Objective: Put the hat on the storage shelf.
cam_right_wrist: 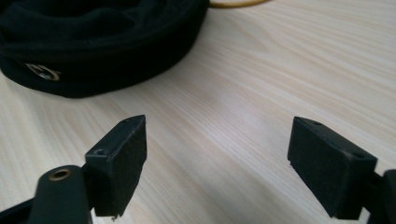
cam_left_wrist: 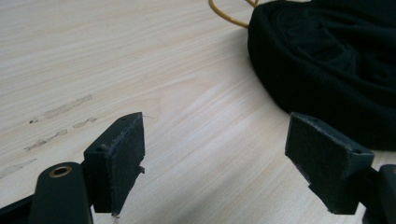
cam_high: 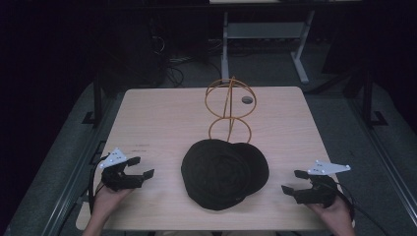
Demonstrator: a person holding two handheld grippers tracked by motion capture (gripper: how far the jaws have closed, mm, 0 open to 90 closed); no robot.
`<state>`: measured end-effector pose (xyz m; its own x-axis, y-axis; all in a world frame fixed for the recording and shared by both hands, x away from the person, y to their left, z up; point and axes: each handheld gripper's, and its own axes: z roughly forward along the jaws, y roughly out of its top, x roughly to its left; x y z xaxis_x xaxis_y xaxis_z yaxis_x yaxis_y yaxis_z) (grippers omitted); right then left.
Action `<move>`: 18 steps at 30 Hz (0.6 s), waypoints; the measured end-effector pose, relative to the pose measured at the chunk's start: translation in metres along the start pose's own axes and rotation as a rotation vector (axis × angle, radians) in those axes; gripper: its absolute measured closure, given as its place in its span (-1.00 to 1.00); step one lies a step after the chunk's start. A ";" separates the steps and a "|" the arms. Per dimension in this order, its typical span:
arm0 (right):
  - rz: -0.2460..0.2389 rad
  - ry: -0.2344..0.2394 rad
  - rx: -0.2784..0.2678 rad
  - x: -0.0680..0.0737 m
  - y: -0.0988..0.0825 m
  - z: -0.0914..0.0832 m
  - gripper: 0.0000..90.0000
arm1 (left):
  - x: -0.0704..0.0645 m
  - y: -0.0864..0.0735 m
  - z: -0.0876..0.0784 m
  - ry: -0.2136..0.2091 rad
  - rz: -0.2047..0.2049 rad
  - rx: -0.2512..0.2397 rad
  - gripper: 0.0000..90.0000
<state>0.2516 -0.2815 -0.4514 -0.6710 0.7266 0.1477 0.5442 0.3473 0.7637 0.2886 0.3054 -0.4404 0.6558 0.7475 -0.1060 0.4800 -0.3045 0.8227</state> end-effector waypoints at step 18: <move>-0.124 0.045 -0.011 0.034 0.039 -0.006 -0.68 | 0.000 -0.002 0.001 -0.008 -0.007 0.001 -0.56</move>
<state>0.2469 -0.2468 -0.4126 -0.7547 0.6512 0.0800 0.4504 0.4255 0.7849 0.2880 0.3053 -0.4420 0.6573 0.7446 -0.1161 0.4849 -0.3000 0.8215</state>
